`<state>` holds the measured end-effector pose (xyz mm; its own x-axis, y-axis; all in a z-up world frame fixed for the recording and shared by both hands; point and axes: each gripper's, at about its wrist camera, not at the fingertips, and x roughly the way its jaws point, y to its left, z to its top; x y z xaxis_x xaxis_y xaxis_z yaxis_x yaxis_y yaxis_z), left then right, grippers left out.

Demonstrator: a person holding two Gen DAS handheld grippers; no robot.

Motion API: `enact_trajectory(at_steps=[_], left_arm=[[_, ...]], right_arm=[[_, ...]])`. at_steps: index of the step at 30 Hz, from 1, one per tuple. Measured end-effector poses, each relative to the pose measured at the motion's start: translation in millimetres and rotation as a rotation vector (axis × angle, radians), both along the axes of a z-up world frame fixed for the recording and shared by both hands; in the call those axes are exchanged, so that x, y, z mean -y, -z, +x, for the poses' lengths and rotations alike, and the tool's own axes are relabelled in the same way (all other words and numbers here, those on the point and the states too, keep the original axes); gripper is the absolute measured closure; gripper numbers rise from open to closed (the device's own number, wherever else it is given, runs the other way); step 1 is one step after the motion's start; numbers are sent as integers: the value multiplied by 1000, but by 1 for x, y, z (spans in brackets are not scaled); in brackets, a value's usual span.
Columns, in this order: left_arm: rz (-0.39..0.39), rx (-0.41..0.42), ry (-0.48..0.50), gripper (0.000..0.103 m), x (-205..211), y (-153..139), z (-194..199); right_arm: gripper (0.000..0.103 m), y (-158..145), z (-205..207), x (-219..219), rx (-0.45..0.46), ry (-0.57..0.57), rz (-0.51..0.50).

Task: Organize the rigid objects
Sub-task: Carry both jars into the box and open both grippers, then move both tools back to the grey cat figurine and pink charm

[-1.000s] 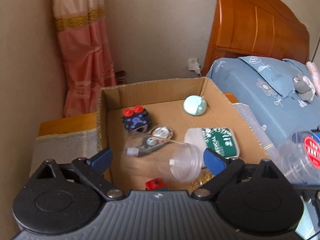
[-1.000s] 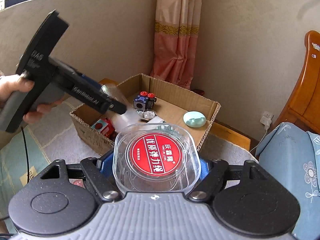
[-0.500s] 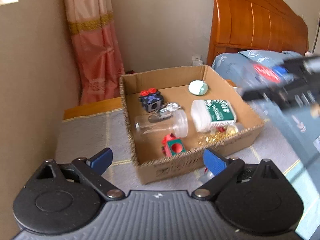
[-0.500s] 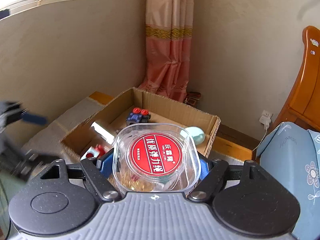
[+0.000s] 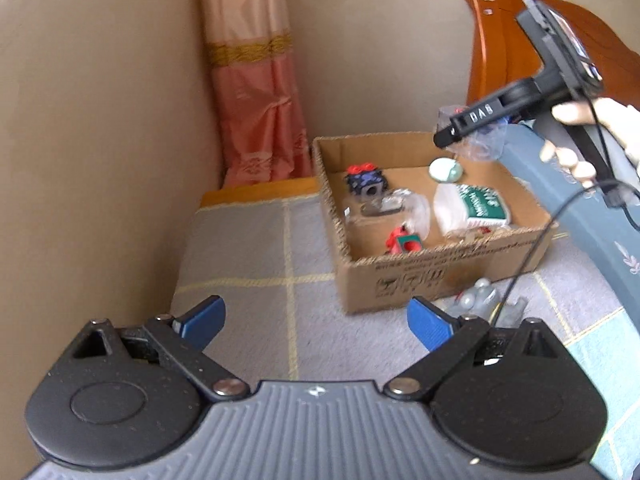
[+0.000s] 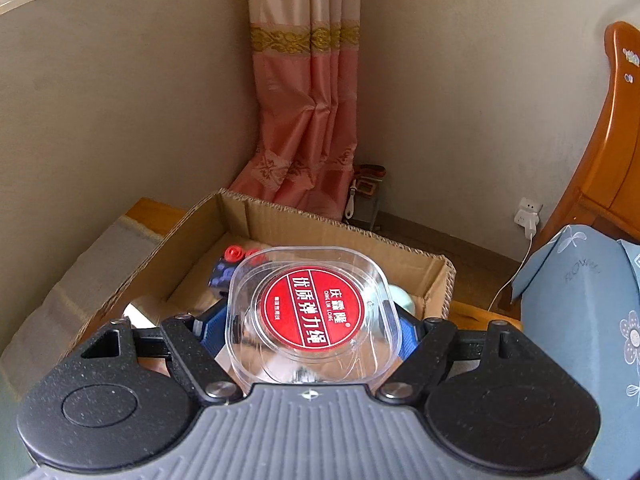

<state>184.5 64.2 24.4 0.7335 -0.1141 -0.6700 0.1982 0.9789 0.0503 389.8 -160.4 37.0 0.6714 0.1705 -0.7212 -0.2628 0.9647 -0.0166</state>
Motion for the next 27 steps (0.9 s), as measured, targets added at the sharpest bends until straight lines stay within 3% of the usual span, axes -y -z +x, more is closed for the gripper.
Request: enact_trajectory(at_steps=[2,4,7,20,27], left_arm=[[16,-2,-27,6,-5,3,-3],[26,-6,-41,6,-8,5,-5],[18,-14,-41,6,-13,8,-9],[9,-16,-24,6,-10,7,-29],[9,-8,-2,6,-7,6,-44]], right_arm=[[20,2,7,-3,-2,16,5],[11,2,9,-5,7,41,4],[6,-1,-4,-8,26,32,3],[0,-12,-84,-12,24,37,-14],[0,3,-126,-24,-43,37,-46]])
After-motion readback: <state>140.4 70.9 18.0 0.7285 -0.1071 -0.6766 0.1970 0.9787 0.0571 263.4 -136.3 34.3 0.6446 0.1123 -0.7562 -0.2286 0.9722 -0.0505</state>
